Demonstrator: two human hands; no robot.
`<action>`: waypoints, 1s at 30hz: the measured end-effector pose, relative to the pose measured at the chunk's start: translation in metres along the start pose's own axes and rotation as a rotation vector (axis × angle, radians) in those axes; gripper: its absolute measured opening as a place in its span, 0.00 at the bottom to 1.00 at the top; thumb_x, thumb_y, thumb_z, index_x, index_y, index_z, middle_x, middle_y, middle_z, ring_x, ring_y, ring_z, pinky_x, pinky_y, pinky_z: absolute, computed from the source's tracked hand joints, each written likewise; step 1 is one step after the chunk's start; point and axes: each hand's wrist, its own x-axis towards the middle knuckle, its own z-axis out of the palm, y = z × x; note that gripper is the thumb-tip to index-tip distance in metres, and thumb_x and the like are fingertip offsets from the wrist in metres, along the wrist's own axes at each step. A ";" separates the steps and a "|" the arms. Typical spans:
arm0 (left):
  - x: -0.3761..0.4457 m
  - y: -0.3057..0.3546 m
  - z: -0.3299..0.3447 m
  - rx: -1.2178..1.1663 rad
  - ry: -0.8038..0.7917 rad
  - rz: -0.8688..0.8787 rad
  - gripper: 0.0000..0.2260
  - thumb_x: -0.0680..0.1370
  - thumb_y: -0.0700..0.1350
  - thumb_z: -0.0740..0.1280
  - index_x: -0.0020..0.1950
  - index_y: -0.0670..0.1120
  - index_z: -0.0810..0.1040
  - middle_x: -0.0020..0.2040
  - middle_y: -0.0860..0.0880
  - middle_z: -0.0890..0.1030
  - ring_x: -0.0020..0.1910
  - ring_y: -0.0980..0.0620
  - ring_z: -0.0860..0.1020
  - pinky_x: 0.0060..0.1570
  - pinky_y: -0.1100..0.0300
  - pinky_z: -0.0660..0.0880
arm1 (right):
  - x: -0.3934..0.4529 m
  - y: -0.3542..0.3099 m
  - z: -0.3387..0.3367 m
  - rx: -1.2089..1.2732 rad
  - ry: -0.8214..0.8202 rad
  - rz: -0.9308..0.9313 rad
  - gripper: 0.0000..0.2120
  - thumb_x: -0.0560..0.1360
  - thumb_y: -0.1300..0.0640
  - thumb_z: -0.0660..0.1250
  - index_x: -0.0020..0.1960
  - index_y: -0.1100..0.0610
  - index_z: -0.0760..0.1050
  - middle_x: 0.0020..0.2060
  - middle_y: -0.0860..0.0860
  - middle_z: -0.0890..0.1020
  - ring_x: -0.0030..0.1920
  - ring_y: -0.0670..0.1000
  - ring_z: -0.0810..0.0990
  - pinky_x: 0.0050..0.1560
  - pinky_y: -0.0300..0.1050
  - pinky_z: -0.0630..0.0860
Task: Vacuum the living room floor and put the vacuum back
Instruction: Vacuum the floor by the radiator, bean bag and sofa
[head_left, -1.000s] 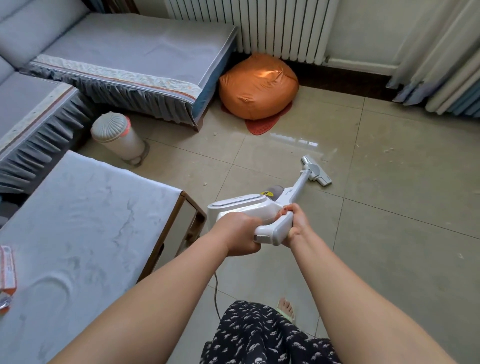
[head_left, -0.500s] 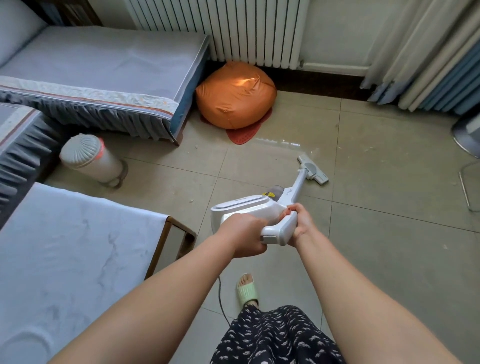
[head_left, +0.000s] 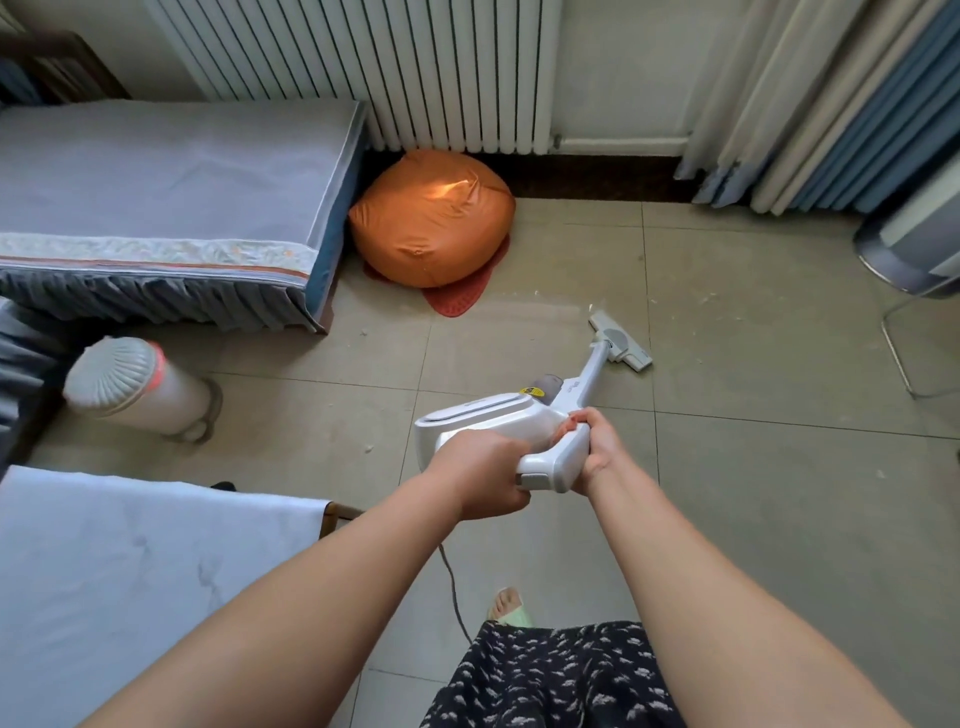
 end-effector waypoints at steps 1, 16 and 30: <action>0.004 -0.003 -0.002 0.006 -0.002 0.006 0.06 0.71 0.49 0.65 0.46 0.51 0.77 0.42 0.50 0.82 0.43 0.45 0.78 0.37 0.59 0.71 | 0.001 -0.002 0.004 -0.002 0.006 -0.008 0.08 0.59 0.62 0.62 0.31 0.54 0.63 0.20 0.46 0.70 0.19 0.44 0.68 0.25 0.31 0.69; 0.090 0.016 -0.030 0.004 -0.030 0.034 0.04 0.72 0.49 0.65 0.40 0.51 0.71 0.41 0.50 0.81 0.38 0.47 0.73 0.36 0.59 0.66 | 0.026 -0.088 0.017 -0.006 0.026 -0.013 0.10 0.59 0.62 0.63 0.33 0.53 0.62 0.21 0.46 0.69 0.20 0.45 0.68 0.25 0.32 0.70; 0.187 0.043 -0.067 0.021 -0.028 0.057 0.04 0.71 0.48 0.65 0.40 0.54 0.70 0.40 0.51 0.81 0.41 0.46 0.77 0.35 0.60 0.66 | 0.038 -0.186 0.037 0.005 0.039 -0.039 0.09 0.57 0.62 0.63 0.30 0.53 0.62 0.21 0.45 0.69 0.21 0.45 0.67 0.26 0.34 0.69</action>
